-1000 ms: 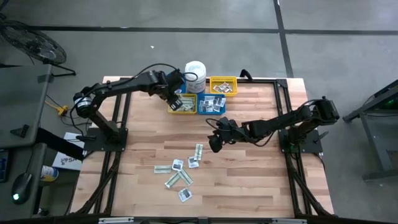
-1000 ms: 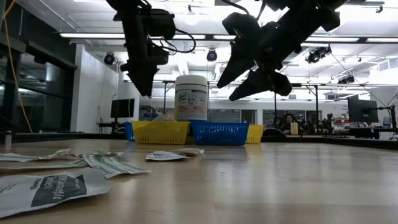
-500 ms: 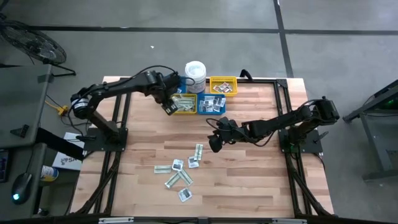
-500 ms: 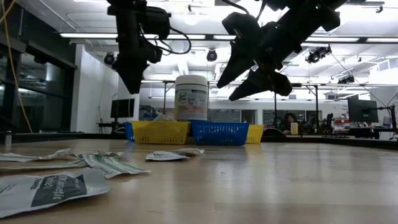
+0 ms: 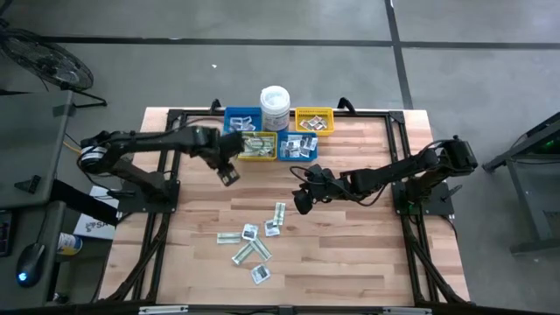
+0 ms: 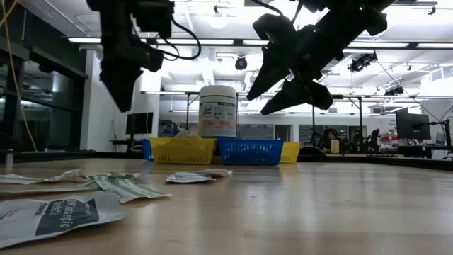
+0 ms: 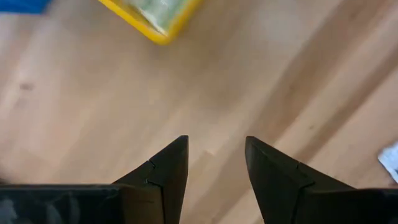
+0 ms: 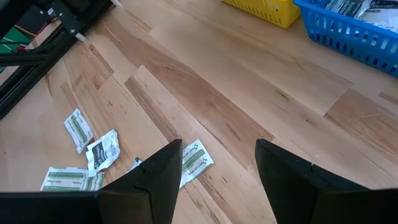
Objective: Pick & Place First Aid Supplies
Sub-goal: Put the green bandage pad into the left yellow bin
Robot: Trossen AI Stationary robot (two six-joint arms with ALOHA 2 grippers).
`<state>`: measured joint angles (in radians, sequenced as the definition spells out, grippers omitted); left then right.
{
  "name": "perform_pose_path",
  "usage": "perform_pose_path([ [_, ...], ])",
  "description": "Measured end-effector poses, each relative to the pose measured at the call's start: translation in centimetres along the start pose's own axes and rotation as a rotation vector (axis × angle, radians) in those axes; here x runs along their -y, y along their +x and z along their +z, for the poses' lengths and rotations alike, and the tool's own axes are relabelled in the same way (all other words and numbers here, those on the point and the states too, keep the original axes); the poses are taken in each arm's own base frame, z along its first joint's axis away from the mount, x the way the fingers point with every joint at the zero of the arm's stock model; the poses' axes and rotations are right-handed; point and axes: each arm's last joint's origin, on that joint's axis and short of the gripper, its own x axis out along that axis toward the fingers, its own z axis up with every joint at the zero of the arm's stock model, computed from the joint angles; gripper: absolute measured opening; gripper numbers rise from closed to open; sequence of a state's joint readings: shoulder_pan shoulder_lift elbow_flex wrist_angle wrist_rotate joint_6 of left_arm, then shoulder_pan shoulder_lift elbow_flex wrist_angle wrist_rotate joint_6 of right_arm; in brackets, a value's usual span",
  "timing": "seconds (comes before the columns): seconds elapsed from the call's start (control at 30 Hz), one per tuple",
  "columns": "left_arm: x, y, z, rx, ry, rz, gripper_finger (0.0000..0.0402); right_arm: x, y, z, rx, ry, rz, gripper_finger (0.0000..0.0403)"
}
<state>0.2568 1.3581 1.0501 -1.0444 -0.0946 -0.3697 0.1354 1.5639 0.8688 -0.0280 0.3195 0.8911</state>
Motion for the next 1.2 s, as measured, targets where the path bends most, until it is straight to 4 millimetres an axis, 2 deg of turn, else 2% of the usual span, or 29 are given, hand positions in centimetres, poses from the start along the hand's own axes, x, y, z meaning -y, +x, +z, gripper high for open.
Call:
perform_pose_path([
  [0.2,2.4,1.7,-3.2,0.013,-0.009,-0.099,0.0159,0.0,0.0,0.0,-0.005,0.001,0.004,0.0197],
  [0.37,4.4,3.1,-4.9,0.014,-0.018,-0.184,0.0159,-0.1,0.0,-0.1,-0.033,0.022,0.028,0.0197],
  [0.63,7.1,3.7,-6.3,0.098,0.021,-0.29,0.0159,-0.6,-0.2,-0.7,-0.065,0.025,0.058,0.0197],
  [0.73,7.7,3.7,-6.5,0.13,0.035,-0.305,0.0159,-0.7,0.1,-1.2,-0.098,-0.07,0.075,0.0197],
  [0.87,7.8,3.7,-6.6,0.149,0.022,-0.285,0.0159,-0.6,1.2,-1.7,-0.106,-0.202,0.083,0.0197],
  [1.0,7.7,3.7,-6.6,0.149,0.02,-0.284,0.0159,-0.5,2.9,-2.0,-0.093,-0.275,0.126,0.0197],
  [1.2,7.7,3.8,-6.6,0.141,0.022,-0.277,0.0159,-0.2,5.4,-3.4,-0.084,-0.344,0.138,0.0197],
])
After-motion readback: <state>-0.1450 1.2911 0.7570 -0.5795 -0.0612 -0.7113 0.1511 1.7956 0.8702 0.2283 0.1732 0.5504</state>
